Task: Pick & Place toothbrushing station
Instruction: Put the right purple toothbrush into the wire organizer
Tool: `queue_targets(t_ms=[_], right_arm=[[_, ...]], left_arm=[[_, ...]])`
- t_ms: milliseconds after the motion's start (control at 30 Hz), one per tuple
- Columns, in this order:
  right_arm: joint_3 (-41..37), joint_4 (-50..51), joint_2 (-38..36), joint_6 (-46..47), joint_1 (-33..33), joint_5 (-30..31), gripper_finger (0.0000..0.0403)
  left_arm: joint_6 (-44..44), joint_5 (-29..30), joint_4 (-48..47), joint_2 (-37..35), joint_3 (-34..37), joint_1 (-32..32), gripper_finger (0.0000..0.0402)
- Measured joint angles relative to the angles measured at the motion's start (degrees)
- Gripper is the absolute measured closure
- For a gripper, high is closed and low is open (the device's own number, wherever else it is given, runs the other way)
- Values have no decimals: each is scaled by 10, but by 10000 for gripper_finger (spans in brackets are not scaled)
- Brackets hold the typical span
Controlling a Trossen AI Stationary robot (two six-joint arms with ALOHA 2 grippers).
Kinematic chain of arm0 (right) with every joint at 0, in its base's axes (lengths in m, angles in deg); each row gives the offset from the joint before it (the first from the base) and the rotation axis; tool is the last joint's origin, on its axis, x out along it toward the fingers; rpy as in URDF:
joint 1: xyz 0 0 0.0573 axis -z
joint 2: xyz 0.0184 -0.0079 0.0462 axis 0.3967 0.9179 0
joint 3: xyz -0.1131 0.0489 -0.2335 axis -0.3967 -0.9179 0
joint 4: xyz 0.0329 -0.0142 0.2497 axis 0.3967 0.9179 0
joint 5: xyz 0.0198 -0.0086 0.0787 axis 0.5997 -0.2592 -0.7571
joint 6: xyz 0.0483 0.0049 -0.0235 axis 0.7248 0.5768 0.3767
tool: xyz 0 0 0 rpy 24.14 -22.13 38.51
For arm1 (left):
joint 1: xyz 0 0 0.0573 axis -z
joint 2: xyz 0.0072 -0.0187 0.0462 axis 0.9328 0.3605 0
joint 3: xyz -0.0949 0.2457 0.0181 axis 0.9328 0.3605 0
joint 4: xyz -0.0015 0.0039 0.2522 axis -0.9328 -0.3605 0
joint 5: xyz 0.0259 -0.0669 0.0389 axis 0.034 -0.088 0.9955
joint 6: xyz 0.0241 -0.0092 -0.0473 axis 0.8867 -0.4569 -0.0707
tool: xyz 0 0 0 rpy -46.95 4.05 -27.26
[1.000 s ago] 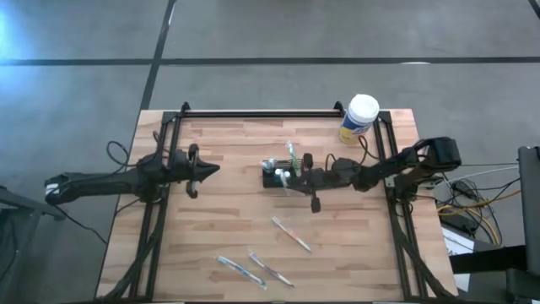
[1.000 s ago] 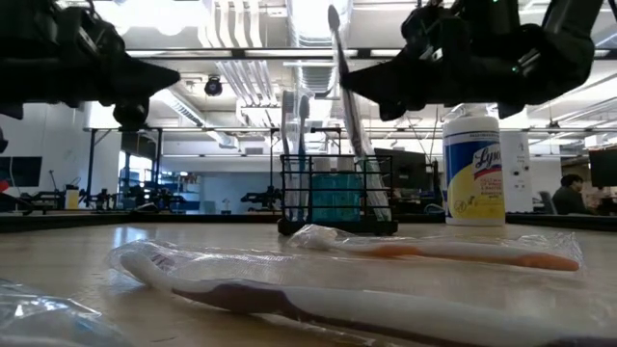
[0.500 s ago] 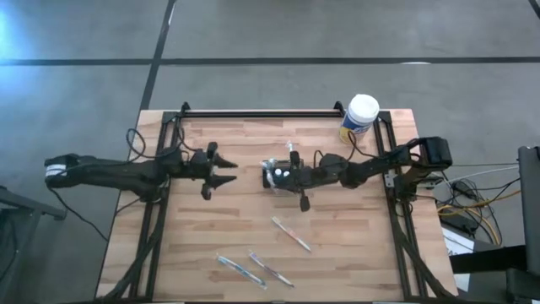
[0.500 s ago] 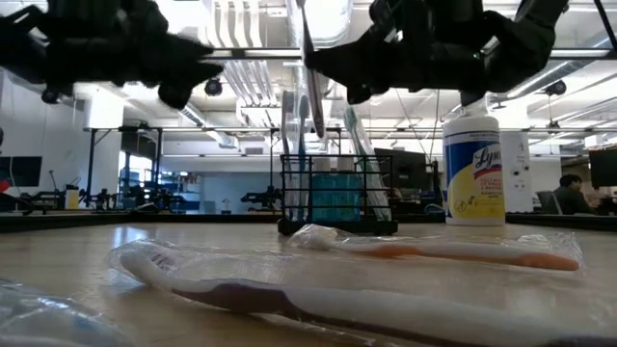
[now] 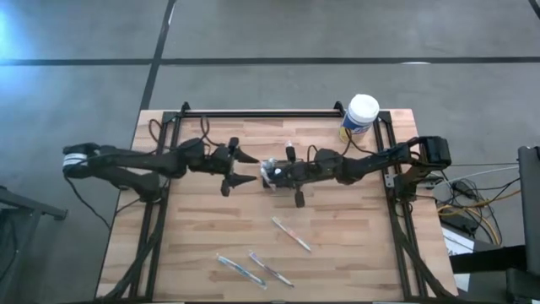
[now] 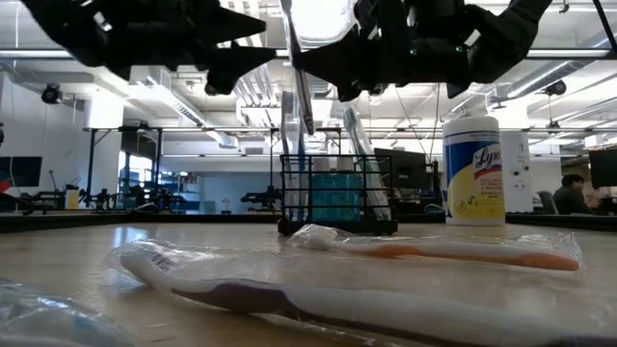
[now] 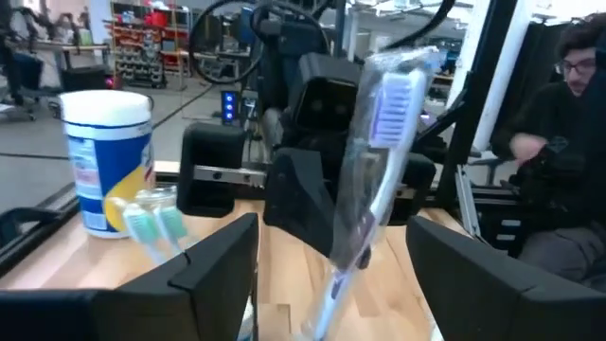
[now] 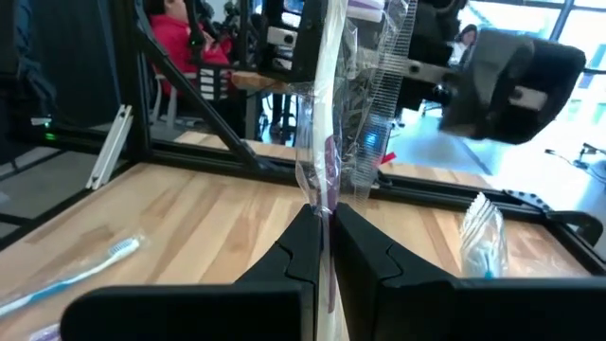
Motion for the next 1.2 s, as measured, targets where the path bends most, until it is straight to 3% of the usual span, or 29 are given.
queue_targets(t_ms=[600, 1200], right_arm=[[1, -2, 0, -5, 8, 26, 390], [-4, -22, 0, -6, 8, 49, 390]], left_arm=[[-2, -68, -3, 139, -110, 8, 141], [1, -68, 0, 128, -106, 10, 348]])
